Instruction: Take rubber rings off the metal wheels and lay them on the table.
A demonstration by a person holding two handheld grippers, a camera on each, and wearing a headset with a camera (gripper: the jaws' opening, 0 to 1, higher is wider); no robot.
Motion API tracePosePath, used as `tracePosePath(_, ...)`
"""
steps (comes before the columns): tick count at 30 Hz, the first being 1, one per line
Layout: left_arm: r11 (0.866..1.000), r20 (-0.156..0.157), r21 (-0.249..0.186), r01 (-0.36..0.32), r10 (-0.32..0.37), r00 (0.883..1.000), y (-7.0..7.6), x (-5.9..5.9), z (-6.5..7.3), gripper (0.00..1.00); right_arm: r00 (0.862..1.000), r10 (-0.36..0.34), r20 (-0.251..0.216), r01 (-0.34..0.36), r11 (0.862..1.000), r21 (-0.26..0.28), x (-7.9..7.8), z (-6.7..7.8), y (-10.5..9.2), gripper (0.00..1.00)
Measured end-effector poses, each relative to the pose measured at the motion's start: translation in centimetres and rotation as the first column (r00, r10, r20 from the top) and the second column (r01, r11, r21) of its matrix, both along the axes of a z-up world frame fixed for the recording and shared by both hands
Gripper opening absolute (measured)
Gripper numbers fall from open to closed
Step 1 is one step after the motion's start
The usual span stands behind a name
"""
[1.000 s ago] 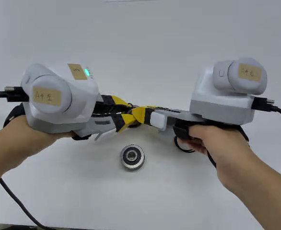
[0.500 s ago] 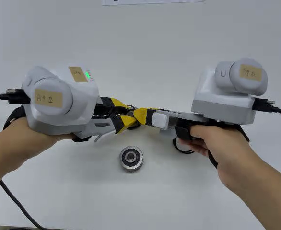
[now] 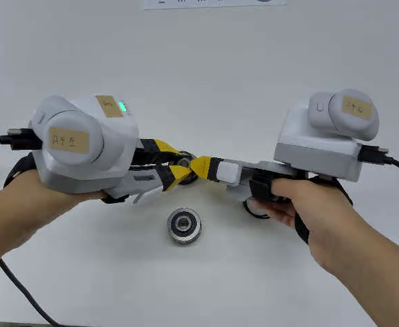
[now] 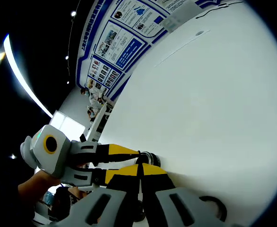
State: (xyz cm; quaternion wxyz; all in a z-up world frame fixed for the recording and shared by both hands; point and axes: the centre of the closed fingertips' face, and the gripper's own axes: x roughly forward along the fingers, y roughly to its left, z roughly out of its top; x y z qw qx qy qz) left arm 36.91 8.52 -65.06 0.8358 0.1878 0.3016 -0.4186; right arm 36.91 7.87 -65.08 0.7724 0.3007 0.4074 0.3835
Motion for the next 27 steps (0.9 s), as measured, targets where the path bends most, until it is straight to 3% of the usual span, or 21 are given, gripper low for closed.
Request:
tracePosePath(8, 1.0, 0.003, 0.016, 0.009, -0.009, 1.0, 0.4, -0.6, 0.4, 0.22, 1.0, 0.0, -0.015, 0.001, 1.0, 0.028, -0.2, 0.4, 0.4, 0.02)
tracePosePath(16, 0.998, 0.014, -0.034, -0.048, 0.049, 0.999, 1.0, -0.7, 1.8, 0.25, 0.999, 0.024, -0.032, -0.021, 0.996, 0.083, -0.9, 1.5, 1.3, 0.02)
tracePosePath(20, 0.998, 0.027, -0.025, -0.055, 0.056, 0.998, 1.4, -1.0, 2.3, 0.25, 0.999, 0.028, -0.035, -0.024, 0.994, 0.108, -1.3, 2.2, 1.6, 0.02)
tracePosePath(27, 0.997, 0.05, -0.031, -0.074, 0.076, 0.996, 1.6, -1.4, 3.4, 0.25, 1.0, -0.012, -0.024, 0.015, 0.993, 0.115, -1.2, 3.6, -0.2, 0.02)
